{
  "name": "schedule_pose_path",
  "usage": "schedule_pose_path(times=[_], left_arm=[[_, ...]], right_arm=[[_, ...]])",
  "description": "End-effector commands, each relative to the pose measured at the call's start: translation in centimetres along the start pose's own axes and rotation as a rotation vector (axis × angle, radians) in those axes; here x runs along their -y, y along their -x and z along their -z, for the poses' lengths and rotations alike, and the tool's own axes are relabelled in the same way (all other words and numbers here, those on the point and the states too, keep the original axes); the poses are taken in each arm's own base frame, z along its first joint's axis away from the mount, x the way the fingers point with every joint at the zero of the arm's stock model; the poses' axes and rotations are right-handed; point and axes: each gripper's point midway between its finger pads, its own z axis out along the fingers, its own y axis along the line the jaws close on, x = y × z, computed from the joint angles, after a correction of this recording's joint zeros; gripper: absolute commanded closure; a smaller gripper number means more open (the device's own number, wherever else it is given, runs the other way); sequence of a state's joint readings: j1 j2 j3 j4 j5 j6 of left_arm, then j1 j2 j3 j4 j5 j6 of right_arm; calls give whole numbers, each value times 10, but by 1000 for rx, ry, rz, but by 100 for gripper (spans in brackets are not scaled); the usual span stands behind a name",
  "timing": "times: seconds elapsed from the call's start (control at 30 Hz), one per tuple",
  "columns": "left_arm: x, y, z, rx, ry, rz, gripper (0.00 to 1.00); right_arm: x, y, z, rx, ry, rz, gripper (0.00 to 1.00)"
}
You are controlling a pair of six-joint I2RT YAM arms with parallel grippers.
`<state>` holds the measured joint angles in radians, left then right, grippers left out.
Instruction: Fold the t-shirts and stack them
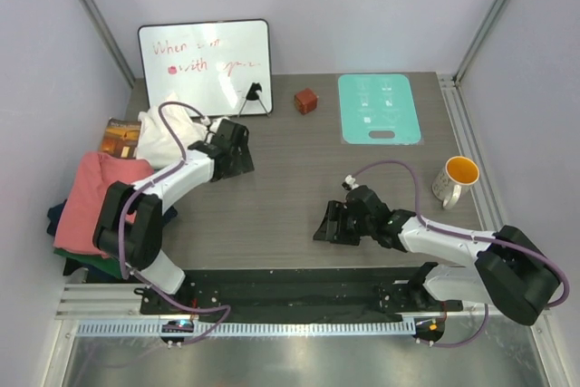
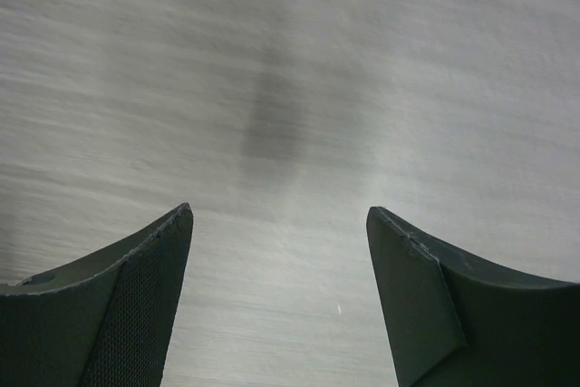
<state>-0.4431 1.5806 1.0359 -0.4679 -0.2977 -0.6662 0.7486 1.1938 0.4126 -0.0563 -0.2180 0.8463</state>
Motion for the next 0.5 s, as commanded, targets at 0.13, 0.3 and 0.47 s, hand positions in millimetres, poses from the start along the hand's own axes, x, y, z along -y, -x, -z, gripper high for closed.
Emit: schedule_pose_path(times=[0.13,0.3,0.47], left_arm=[[-26,89,-22,77,164,81,22],[-44,118,-41,64,222,132,19],[-72,128,-57,42,247,208,19]], right_arm=[[-8,2,3,24,38,6,36],[-6,0,3,18,30,7,36],[-3,-2,-1,5,20,1,36]])
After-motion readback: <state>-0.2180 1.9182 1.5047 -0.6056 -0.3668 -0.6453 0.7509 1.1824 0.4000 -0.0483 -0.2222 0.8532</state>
